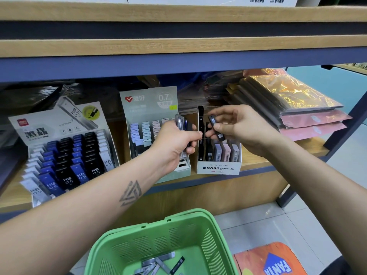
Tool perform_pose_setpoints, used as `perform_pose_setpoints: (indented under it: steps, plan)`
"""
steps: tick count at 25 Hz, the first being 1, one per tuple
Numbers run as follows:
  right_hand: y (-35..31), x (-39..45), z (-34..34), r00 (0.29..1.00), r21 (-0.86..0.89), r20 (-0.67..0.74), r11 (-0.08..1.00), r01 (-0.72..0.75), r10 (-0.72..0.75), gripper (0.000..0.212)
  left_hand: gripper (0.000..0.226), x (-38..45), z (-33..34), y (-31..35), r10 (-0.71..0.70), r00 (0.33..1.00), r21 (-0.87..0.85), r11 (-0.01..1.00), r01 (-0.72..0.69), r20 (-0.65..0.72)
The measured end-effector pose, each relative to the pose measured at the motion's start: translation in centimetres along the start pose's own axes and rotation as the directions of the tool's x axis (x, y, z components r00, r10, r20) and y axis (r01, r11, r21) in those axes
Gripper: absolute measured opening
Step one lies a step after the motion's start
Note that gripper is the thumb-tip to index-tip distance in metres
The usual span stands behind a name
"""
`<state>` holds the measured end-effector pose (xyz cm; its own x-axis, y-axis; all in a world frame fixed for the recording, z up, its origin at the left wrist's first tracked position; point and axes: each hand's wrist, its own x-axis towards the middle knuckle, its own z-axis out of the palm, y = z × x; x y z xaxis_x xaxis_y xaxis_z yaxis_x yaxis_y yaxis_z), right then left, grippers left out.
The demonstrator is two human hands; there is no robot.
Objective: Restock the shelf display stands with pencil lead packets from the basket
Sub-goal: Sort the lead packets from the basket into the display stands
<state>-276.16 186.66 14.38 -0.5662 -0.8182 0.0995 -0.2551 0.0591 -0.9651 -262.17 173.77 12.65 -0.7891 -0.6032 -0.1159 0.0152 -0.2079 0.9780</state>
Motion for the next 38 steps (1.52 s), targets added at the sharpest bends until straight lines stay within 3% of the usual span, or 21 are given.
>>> perform_pose_setpoints:
  steps: [7,13,20,26,27,29,32,35,38]
  plan:
    - [-0.7,0.1,0.7,0.997,-0.017,-0.046,0.998,0.053,-0.054,0.017,0.028,-0.2,0.9,-0.5,-0.044,0.998,0.067,0.997,0.041,0.043]
    - [-1.2,0.5,-0.5,0.996,0.012,-0.088,1.0,0.023,-0.022,0.01,0.024,0.0,1.0,-0.4,0.02,0.999,0.122,0.992,-0.024,0.038]
    - [-2.4,1.1,-1.6,0.999,-0.079,-0.015,0.996,0.034,-0.035,0.021,0.024,0.5,0.9,0.0,0.046,0.998,0.117,0.992,-0.051,0.047]
    - [-1.9,1.9,-2.1,0.997,-0.014,-0.071,1.0,-0.012,0.011,0.022,0.022,0.6,0.8,0.4,-0.007,0.998,0.025,1.0,0.006,0.055]
    - [-1.7,2.0,-2.2,0.998,-0.034,-0.064,0.999,-0.005,0.003,0.022,0.02,0.6,0.7,0.4,-0.003,0.999,0.034,0.999,0.002,0.044]
    - [-1.9,1.9,-2.6,0.997,-0.232,-0.033,0.971,0.058,-0.067,0.016,0.016,0.8,0.6,0.6,0.023,1.0,0.063,0.998,-0.024,0.012]
    - [-2.7,1.5,-2.2,0.985,-0.521,0.116,0.837,0.17,-0.128,0.008,0.012,1.3,0.4,1.0,0.118,0.993,0.137,0.984,-0.115,-0.014]
    - [-2.8,1.5,-0.6,0.961,-0.559,0.207,0.784,0.27,-0.183,0.016,0.009,1.7,0.6,1.1,0.179,0.983,0.226,0.957,-0.18,0.025]
    - [-2.7,1.9,-1.1,0.97,-0.596,0.139,0.765,0.243,-0.199,0.035,0.015,1.5,0.8,1.3,0.102,0.994,0.107,0.989,-0.105,0.026]
